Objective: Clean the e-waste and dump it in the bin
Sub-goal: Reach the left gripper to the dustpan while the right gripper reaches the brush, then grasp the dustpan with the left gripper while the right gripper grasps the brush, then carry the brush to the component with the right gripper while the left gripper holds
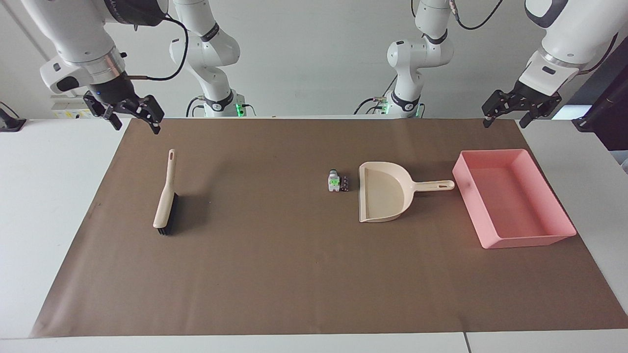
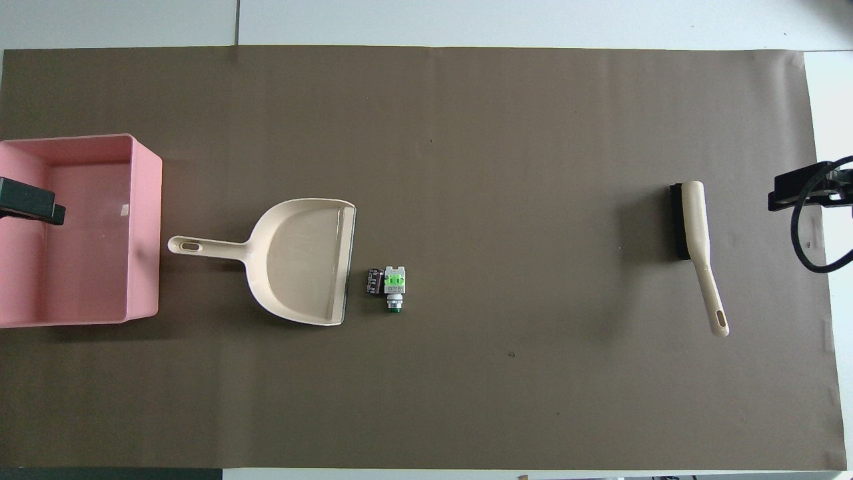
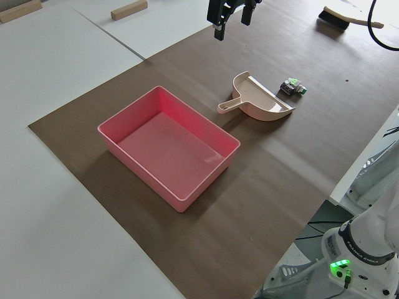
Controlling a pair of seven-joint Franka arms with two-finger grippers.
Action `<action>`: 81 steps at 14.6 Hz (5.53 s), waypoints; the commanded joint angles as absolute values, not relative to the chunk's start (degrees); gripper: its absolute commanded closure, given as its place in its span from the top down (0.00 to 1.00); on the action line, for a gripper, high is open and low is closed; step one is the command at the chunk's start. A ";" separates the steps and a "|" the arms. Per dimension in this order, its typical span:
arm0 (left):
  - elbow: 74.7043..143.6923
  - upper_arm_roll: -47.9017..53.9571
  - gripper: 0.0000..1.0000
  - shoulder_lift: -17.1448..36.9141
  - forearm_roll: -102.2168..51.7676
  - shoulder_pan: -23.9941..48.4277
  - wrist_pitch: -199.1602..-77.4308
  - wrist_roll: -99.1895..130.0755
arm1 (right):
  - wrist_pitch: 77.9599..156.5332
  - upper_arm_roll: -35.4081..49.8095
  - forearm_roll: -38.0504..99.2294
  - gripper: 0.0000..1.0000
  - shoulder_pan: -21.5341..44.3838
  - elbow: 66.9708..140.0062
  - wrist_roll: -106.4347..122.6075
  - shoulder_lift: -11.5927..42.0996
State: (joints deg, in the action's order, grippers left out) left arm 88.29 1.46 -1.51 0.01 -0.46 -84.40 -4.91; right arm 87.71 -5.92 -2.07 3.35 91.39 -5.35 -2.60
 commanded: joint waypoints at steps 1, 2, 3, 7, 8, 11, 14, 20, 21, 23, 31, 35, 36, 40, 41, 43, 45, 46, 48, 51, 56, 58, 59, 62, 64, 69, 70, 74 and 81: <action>89.91 1.85 1.00 -2.81 1.05 -0.97 -84.82 -4.48 | 87.36 -5.98 -2.37 1.00 3.34 92.02 -4.66 -3.34; 89.91 1.93 1.00 -2.81 1.05 -0.97 -83.77 -4.40 | 87.36 -5.98 -2.37 1.00 3.25 92.11 -4.57 -3.34; 89.91 1.85 1.00 -2.81 1.05 -0.97 -83.76 -4.48 | 87.45 -5.98 -2.37 1.00 3.34 92.11 -4.48 -3.34; 90.09 2.02 0.99 -2.90 1.05 -0.88 -84.46 -7.10 | 87.54 -5.98 -2.37 1.00 2.90 92.55 -4.31 -3.43; 90.17 2.02 0.99 -2.90 1.05 -0.70 -84.72 -10.69 | 87.54 -5.98 -2.37 1.00 2.81 92.64 -4.31 -3.43; 92.89 2.28 0.98 -3.95 1.05 -0.18 -87.44 -21.07 | 88.76 -6.15 -2.37 1.00 2.03 95.26 -4.22 -4.65; 96.84 2.55 0.98 -6.05 0.97 0.00 -92.01 -29.58 | 91.92 -6.15 -2.37 1.00 1.06 99.74 -3.52 -6.24; 102.47 2.72 0.98 -6.07 0.88 2.28 -95.80 -55.50 | 105.19 -6.50 -2.46 1.00 -1.14 117.40 -0.79 -7.56; 104.05 2.64 0.98 -5.98 0.88 3.59 -96.15 -61.20 | 107.55 -6.50 -2.46 1.00 -1.40 119.68 -0.44 -7.38; 106.95 2.72 0.98 -6.24 0.88 4.22 -96.59 -70.36 | 114.66 -6.50 -2.46 1.00 -2.28 125.57 0.26 -7.38; 124.08 2.99 0.97 -5.63 12.11 11.33 -114.95 -65.58 | 127.44 -6.50 -2.37 1.00 -3.69 138.33 6.23 -7.38; 127.52 2.99 0.97 -1.15 16.86 15.11 -122.58 -56.80 | 128.58 -6.50 -2.11 0.99 -4.48 139.66 8.87 -7.47; 128.57 2.99 0.97 -0.53 18.27 15.29 -124.52 -55.47 | 128.67 -6.50 -2.11 0.99 -4.57 139.92 9.05 -7.56; 130.78 2.99 0.94 0.17 18.81 15.29 -126.30 -55.11 | 128.85 -6.50 -2.02 0.93 -4.57 140.10 9.76 -7.65; 130.78 2.99 0.94 0.96 18.81 15.29 -126.91 -55.11 | 128.93 -6.50 -2.02 0.91 -4.48 140.62 9.76 -7.73; 130.78 2.99 0.93 2.27 18.81 15.38 -127.53 -55.02 | 128.94 -6.50 -1.50 0.86 -4.48 140.71 9.84 -7.73; 130.69 2.99 0.91 2.55 18.81 15.73 -127.71 -55.11 | 129.63 -6.50 -1.23 0.83 -4.57 140.97 10.98 -7.82; 130.43 2.99 0.89 2.64 18.81 15.73 -127.71 -55.11 | 129.81 -6.50 -1.23 0.83 -4.74 140.98 11.07 -7.65; 129.99 2.99 0.83 2.72 18.90 15.73 -127.79 -55.11 | 130.16 -6.50 -1.23 0.83 -5.19 140.98 11.08 -7.65; 128.07 2.99 0.62 3.68 18.90 15.73 -127.97 -55.20 | 130.17 -6.50 -1.23 0.78 -5.19 141.06 11.08 -7.65; 127.00 2.99 0.53 3.78 18.90 16.52 -127.27 -55.20 | 129.99 -6.50 -1.14 0.57 -5.10 141.24 10.90 -7.65; 127.09 2.99 0.49 3.69 18.90 16.61 -127.09 -55.20 | 129.55 -6.50 -0.53 0.17 -4.75 141.15 10.46 -7.65; 127.44 2.99 0.48 3.52 18.90 16.61 -127.09 -55.20 | 129.29 -6.50 0.95 0.00 -4.57 140.89 10.02 -7.65; 126.92 2.99 0.07 3.60 18.90 16.61 -126.21 -55.81 | 126.31 -6.24 1.58 0.00 -3.26 139.05 7.74 -7.38; 126.48 2.99 0.00 3.52 18.90 16.61 -125.86 -56.07 | 123.68 -5.98 1.58 0.00 -2.46 137.12 5.90 -7.64; 120.68 2.90 0.00 2.82 18.90 16.61 -112.52 -60.54 | 113.31 -4.92 1.49 0.00 5.43 128.86 -5.51 -7.91; 120.67 2.90 0.00 2.29 19.68 16.70 -111.72 -61.43 | 111.81 -4.92 1.41 0.00 7.54 127.63 -7.97 -8.00; 122.77 3.08 0.00 1.32 25.66 19.15 -112.23 -63.81 | 110.31 -4.83 1.41 0.00 18.16 127.53 -20.71 -9.23; 127.35 3.08 0.00 -0.61 25.84 22.67 -115.92 -60.38 | 114.50 -4.57 1.41 0.00 36.62 131.04 -38.47 -10.11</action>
State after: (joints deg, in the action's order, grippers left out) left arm 123.56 3.60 2.43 24.57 21.02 -113.48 -61.50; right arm 111.71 -4.28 1.07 31.93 128.64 -34.48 -8.64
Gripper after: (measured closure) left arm 0.670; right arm 0.740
